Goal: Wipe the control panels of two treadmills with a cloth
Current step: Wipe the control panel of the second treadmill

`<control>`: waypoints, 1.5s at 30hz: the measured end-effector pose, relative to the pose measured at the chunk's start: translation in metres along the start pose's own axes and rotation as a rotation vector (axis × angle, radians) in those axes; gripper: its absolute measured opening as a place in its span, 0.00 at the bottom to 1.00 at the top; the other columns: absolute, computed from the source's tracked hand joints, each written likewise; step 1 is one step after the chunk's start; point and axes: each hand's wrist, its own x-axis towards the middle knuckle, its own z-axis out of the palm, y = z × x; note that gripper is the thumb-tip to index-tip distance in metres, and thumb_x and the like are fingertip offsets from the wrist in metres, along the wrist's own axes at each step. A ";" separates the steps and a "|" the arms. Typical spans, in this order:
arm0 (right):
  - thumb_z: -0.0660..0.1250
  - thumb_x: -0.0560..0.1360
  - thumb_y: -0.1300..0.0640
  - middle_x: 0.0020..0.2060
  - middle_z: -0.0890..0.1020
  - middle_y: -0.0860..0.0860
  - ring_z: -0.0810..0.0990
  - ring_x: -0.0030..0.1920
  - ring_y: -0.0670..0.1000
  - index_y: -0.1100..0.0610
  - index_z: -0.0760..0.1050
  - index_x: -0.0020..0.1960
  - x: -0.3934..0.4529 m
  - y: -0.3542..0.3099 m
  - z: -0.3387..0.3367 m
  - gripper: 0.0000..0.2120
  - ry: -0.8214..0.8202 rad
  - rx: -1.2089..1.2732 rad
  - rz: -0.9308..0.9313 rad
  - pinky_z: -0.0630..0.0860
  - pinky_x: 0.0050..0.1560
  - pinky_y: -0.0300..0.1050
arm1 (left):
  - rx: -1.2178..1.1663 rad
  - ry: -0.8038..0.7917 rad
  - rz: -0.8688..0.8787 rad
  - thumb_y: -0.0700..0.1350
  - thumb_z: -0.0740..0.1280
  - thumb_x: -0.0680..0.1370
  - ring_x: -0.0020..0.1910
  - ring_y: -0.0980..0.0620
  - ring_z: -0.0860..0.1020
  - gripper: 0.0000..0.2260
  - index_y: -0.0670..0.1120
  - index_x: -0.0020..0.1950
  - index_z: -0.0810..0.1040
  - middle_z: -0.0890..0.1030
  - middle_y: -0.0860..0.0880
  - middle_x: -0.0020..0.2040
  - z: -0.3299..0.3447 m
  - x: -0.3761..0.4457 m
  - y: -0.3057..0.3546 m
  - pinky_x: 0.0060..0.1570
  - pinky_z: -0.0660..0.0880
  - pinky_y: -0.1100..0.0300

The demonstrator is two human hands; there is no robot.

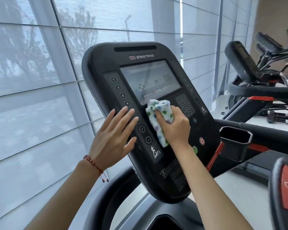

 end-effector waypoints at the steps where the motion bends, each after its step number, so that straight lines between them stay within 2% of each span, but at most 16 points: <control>1: 0.65 0.72 0.39 0.36 0.80 0.54 0.76 0.34 0.51 0.60 0.76 0.42 0.015 0.010 -0.001 0.22 -0.004 -0.012 0.040 0.68 0.36 0.40 | -0.003 0.004 0.004 0.47 0.58 0.78 0.70 0.44 0.65 0.20 0.38 0.64 0.75 0.72 0.40 0.67 0.001 0.000 -0.001 0.67 0.62 0.43; 4: 0.64 0.73 0.41 0.41 0.80 0.55 0.76 0.40 0.54 0.60 0.76 0.46 0.063 0.047 -0.009 0.20 0.007 -0.059 0.156 0.66 0.41 0.41 | -0.022 0.019 0.005 0.47 0.58 0.78 0.69 0.44 0.65 0.19 0.38 0.63 0.76 0.72 0.40 0.67 0.002 0.000 -0.001 0.67 0.62 0.43; 7: 0.62 0.74 0.38 0.46 0.81 0.56 0.78 0.46 0.56 0.59 0.75 0.51 0.102 0.080 -0.012 0.24 0.022 -0.112 0.275 0.67 0.43 0.42 | -0.037 0.036 0.002 0.47 0.58 0.78 0.69 0.43 0.65 0.19 0.37 0.63 0.75 0.72 0.40 0.67 0.003 -0.001 0.000 0.67 0.62 0.42; 12: 0.61 0.73 0.36 0.48 0.82 0.55 0.79 0.49 0.57 0.57 0.75 0.52 0.109 0.090 -0.009 0.24 0.053 -0.133 0.325 0.70 0.44 0.43 | -0.050 0.052 -0.004 0.46 0.58 0.78 0.69 0.42 0.65 0.19 0.36 0.63 0.75 0.72 0.39 0.67 0.006 -0.001 0.001 0.67 0.61 0.42; 17: 0.64 0.73 0.40 0.42 0.82 0.52 0.77 0.40 0.50 0.57 0.77 0.47 0.051 0.047 -0.012 0.19 0.003 -0.150 0.181 0.66 0.41 0.39 | -0.061 0.067 -0.022 0.45 0.57 0.78 0.69 0.42 0.65 0.19 0.36 0.63 0.75 0.72 0.39 0.66 0.007 0.000 0.003 0.68 0.60 0.42; 19: 0.66 0.72 0.40 0.37 0.81 0.52 0.78 0.36 0.50 0.58 0.77 0.44 0.017 0.025 -0.007 0.19 -0.003 -0.131 0.058 0.68 0.36 0.38 | -0.059 0.067 -0.020 0.45 0.57 0.78 0.69 0.42 0.65 0.19 0.35 0.63 0.75 0.72 0.38 0.66 0.008 -0.002 0.003 0.68 0.60 0.41; 21: 0.65 0.71 0.40 0.34 0.79 0.51 0.75 0.30 0.47 0.57 0.76 0.41 -0.012 0.005 -0.004 0.19 0.001 -0.093 -0.047 0.66 0.30 0.34 | -0.065 0.066 -0.012 0.45 0.57 0.78 0.69 0.42 0.65 0.19 0.35 0.63 0.75 0.72 0.38 0.66 0.008 -0.002 0.002 0.68 0.60 0.41; 23: 0.64 0.71 0.40 0.32 0.78 0.49 0.74 0.28 0.45 0.57 0.76 0.40 -0.031 -0.006 -0.004 0.19 0.009 -0.066 -0.114 0.67 0.28 0.32 | -0.067 0.064 0.001 0.46 0.57 0.79 0.69 0.42 0.65 0.19 0.35 0.63 0.75 0.72 0.38 0.66 0.007 -0.001 0.001 0.68 0.60 0.41; 29: 0.66 0.71 0.44 0.32 0.78 0.52 0.75 0.30 0.47 0.60 0.78 0.42 -0.024 0.014 -0.001 0.18 0.050 0.019 -0.232 0.74 0.30 0.41 | -0.080 0.075 0.013 0.47 0.57 0.80 0.69 0.42 0.65 0.19 0.35 0.64 0.74 0.71 0.38 0.66 0.006 -0.003 -0.001 0.68 0.60 0.41; 31: 0.64 0.70 0.39 0.32 0.80 0.52 0.76 0.30 0.48 0.60 0.79 0.43 -0.003 0.033 -0.006 0.23 0.068 -0.016 -0.168 0.73 0.31 0.39 | -0.084 0.086 0.010 0.46 0.57 0.80 0.69 0.42 0.65 0.19 0.36 0.64 0.75 0.72 0.38 0.66 0.007 -0.002 -0.002 0.68 0.60 0.41; 33: 0.62 0.69 0.37 0.34 0.81 0.52 0.76 0.33 0.49 0.59 0.79 0.43 0.020 0.060 -0.015 0.24 0.105 -0.060 -0.006 0.71 0.36 0.39 | -0.089 0.098 0.004 0.46 0.58 0.80 0.69 0.42 0.66 0.18 0.35 0.63 0.75 0.72 0.38 0.66 0.008 -0.001 -0.002 0.68 0.60 0.42; 35: 0.63 0.70 0.37 0.37 0.81 0.52 0.78 0.37 0.52 0.57 0.78 0.44 0.041 0.089 -0.025 0.23 0.118 -0.095 0.141 0.72 0.40 0.42 | -0.099 0.105 -0.001 0.45 0.58 0.79 0.69 0.42 0.66 0.18 0.35 0.63 0.75 0.72 0.38 0.66 0.009 -0.001 -0.001 0.69 0.60 0.42; 37: 0.65 0.72 0.40 0.40 0.83 0.54 0.80 0.43 0.55 0.57 0.78 0.47 0.054 0.105 -0.029 0.19 0.100 -0.122 0.209 0.73 0.43 0.44 | -0.114 0.107 -0.007 0.45 0.58 0.79 0.69 0.42 0.65 0.18 0.35 0.62 0.75 0.72 0.38 0.65 0.010 -0.001 0.000 0.69 0.59 0.42; 40: 0.66 0.73 0.41 0.41 0.82 0.54 0.78 0.42 0.52 0.57 0.78 0.47 0.054 0.101 -0.027 0.18 0.106 -0.172 0.218 0.70 0.42 0.42 | -0.117 0.117 -0.024 0.45 0.58 0.78 0.69 0.42 0.65 0.18 0.35 0.62 0.76 0.73 0.38 0.65 0.010 0.000 0.001 0.69 0.58 0.42; 45: 0.67 0.72 0.43 0.34 0.78 0.48 0.76 0.35 0.48 0.57 0.77 0.42 -0.004 0.063 -0.027 0.16 0.095 -0.100 0.099 0.68 0.37 0.39 | -0.116 0.104 -0.025 0.45 0.58 0.78 0.69 0.41 0.66 0.18 0.35 0.62 0.76 0.73 0.38 0.65 0.010 0.000 0.001 0.69 0.59 0.42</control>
